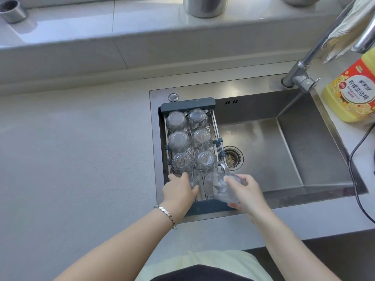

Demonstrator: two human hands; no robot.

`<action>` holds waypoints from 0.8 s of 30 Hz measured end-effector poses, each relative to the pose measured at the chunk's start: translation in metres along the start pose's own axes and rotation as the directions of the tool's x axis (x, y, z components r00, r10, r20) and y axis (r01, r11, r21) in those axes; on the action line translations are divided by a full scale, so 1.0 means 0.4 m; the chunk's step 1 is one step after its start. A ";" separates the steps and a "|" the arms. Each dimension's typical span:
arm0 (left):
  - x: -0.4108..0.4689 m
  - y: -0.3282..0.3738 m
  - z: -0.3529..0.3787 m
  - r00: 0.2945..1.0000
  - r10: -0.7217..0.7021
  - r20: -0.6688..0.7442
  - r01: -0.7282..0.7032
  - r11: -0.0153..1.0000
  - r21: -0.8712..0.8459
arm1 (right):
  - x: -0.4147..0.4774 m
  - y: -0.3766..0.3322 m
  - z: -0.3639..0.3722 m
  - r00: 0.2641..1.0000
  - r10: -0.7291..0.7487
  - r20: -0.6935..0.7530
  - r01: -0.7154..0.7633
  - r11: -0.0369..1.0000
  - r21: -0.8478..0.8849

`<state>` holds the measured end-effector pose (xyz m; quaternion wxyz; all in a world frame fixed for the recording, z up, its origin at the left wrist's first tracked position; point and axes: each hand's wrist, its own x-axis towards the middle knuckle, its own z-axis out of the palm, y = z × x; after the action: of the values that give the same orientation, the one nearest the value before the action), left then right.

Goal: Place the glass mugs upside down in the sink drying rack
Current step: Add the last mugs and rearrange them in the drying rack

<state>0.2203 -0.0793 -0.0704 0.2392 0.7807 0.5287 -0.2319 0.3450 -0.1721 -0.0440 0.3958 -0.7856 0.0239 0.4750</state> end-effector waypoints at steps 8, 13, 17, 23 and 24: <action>0.049 -0.012 0.002 0.990 -0.079 0.113 0.077 0.997 0.016 | 0.073 0.021 0.063 0.990 0.138 -0.029 -0.139 0.990 -0.023; 0.052 -0.055 0.009 0.986 0.070 0.153 -0.066 0.997 -0.035 | 0.097 0.011 0.109 0.962 0.273 0.016 -0.272 0.961 -0.051; 0.053 -0.060 0.011 0.985 0.103 0.136 -0.093 0.993 -0.079 | 0.116 0.005 0.143 0.956 0.295 0.000 -0.294 0.955 -0.045; 0.035 -0.045 0.021 0.986 0.160 0.054 -0.163 0.985 0.055 | 0.104 0.040 0.104 0.995 0.100 0.021 -0.084 0.914 -0.398; 0.029 -0.040 0.024 0.984 0.177 0.032 -0.179 0.979 0.100 | 0.100 0.050 0.096 0.998 0.040 0.039 -0.015 0.864 -0.503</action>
<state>0.2084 -0.0716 -0.0870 0.2247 0.8334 0.4413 -0.2454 0.3309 -0.1477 -0.0959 0.1713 -0.8495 -0.0991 0.4891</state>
